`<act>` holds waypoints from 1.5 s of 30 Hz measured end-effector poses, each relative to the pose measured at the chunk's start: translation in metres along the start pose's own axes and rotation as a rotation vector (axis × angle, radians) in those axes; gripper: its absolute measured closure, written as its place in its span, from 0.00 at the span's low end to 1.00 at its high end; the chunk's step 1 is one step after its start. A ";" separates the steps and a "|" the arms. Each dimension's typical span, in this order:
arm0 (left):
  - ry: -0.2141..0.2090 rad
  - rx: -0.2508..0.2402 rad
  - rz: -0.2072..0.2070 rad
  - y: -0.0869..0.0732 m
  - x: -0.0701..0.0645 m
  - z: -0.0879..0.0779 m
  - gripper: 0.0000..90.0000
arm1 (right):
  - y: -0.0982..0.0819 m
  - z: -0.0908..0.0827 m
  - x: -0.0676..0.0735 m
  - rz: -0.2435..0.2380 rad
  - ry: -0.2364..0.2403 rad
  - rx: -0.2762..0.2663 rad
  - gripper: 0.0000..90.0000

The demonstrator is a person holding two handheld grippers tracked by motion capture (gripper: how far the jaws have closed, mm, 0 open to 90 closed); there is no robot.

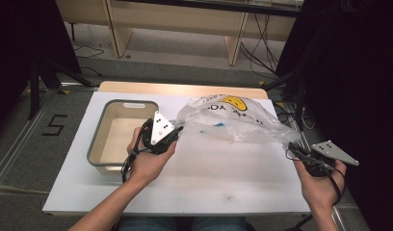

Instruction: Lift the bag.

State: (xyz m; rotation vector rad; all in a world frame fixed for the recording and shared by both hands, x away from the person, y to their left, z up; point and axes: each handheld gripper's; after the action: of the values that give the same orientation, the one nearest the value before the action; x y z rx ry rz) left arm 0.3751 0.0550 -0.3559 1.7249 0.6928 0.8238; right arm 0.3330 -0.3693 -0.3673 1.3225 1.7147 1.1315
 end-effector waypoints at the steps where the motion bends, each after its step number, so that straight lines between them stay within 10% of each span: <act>1: 0.002 -0.005 -0.001 0.002 0.001 0.000 0.99 | 0.002 0.001 0.000 0.002 0.001 -0.003 1.00; 18: 0.057 -0.109 -0.017 0.033 0.014 -0.003 0.99 | 0.027 0.002 0.001 0.012 -0.020 -0.102 1.00; 45: 0.072 -0.142 -0.023 0.041 0.017 -0.005 0.99 | 0.037 0.001 0.003 0.011 -0.024 -0.143 1.00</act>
State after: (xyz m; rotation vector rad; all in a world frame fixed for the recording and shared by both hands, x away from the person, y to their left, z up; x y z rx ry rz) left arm 0.3839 0.0598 -0.3121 1.5636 0.6839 0.9013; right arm 0.3472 -0.3622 -0.3339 1.2539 1.5805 1.2154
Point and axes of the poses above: each handheld gripper's, and its own axes: z roughly forward along the jaws, y roughly out of its top, x roughly to its left, and after that the axes turned 4 degrees about z, right-handed
